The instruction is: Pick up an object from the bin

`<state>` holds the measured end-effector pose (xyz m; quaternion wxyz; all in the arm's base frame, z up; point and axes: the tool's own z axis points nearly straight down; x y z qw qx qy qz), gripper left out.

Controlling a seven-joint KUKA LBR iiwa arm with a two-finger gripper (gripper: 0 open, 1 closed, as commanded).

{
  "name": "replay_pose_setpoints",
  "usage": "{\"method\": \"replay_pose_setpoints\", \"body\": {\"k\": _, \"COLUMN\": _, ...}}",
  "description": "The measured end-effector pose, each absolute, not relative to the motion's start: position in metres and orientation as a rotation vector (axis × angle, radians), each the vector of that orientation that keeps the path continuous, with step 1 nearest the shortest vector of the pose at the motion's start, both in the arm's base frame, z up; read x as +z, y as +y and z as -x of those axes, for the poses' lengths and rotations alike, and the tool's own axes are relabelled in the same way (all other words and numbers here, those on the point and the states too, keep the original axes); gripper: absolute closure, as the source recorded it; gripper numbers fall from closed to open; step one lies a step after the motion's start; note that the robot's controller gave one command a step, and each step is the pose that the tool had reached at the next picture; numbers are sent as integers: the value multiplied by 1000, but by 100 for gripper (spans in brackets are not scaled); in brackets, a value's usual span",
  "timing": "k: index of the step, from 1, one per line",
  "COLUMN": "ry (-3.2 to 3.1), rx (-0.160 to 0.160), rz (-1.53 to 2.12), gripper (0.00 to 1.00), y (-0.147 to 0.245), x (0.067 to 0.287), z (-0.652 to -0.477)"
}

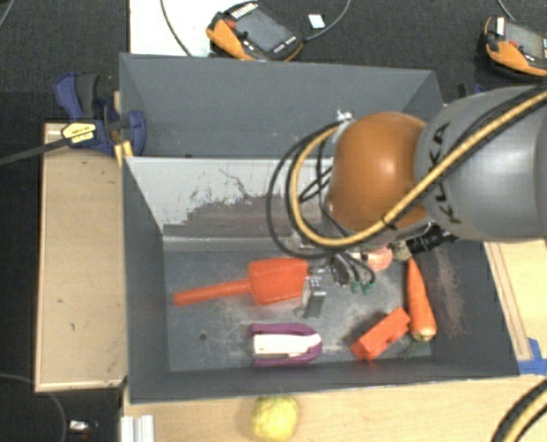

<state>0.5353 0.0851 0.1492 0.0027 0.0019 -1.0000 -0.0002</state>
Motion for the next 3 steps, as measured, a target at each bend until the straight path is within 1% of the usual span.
{"method": "replay_pose_setpoints", "body": {"k": 1, "ry": -3144, "rx": -2, "rz": 1, "gripper": 0, "y": 85, "x": 153, "z": -538}}
{"method": "replay_pose_setpoints", "body": {"k": 2, "ry": -3145, "rx": -4, "rz": 5, "gripper": 0, "y": 92, "x": 71, "z": -575}}
{"method": "replay_pose_setpoints", "body": {"k": 3, "ry": -3158, "rx": -6, "rz": -41, "gripper": 0, "y": 105, "x": 107, "z": -589}}
